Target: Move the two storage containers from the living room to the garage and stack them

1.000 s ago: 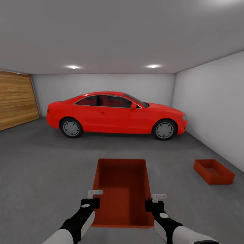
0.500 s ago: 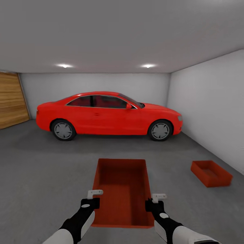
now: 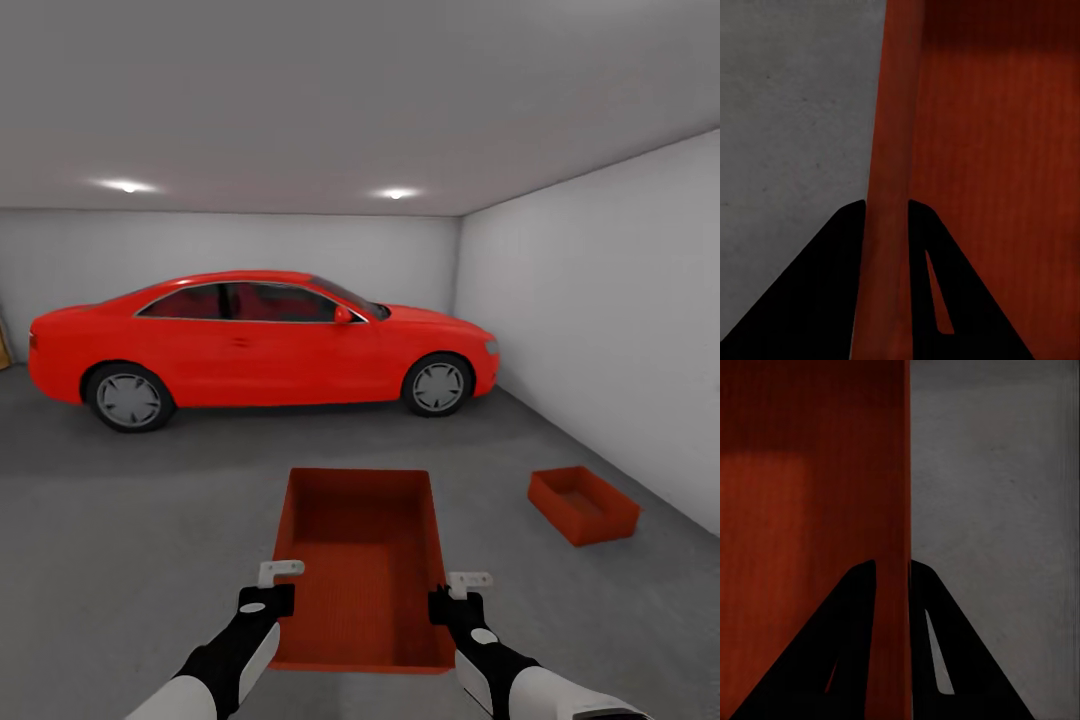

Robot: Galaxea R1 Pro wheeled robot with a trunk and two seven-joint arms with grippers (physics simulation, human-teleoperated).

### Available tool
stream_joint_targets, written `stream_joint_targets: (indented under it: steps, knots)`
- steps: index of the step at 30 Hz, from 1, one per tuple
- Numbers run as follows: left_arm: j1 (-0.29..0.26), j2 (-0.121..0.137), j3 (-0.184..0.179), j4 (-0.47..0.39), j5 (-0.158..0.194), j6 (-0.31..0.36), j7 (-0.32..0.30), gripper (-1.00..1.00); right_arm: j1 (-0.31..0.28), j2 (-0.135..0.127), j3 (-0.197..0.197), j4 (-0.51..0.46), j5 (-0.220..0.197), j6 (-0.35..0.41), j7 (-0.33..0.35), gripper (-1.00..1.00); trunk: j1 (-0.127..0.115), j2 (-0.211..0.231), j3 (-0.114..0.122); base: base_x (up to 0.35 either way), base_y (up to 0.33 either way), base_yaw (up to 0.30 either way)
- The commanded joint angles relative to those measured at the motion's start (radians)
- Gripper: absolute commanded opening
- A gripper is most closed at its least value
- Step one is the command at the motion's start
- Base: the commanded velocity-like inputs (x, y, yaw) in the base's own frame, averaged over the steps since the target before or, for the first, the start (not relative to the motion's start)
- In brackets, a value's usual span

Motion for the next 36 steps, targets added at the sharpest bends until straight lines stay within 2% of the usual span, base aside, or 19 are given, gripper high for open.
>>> stream_joint_targets:
  steps: [1,36]
  knots:
    - [0.000,0.002,0.017,0.000,0.013,0.007,0.011,-1.00,0.000,-0.010,-0.011,-0.001,-0.008,-0.065,0.001,-1.00,0.001,0.000,0.000,0.322,0.000,-0.244]
    - [0.000,0.002,0.016,0.000,0.016,0.008,0.011,-1.00,0.000,-0.010,-0.011,-0.001,-0.008,-0.064,0.001,-1.00,0.001,0.000,0.000,0.322,0.002,-0.244]
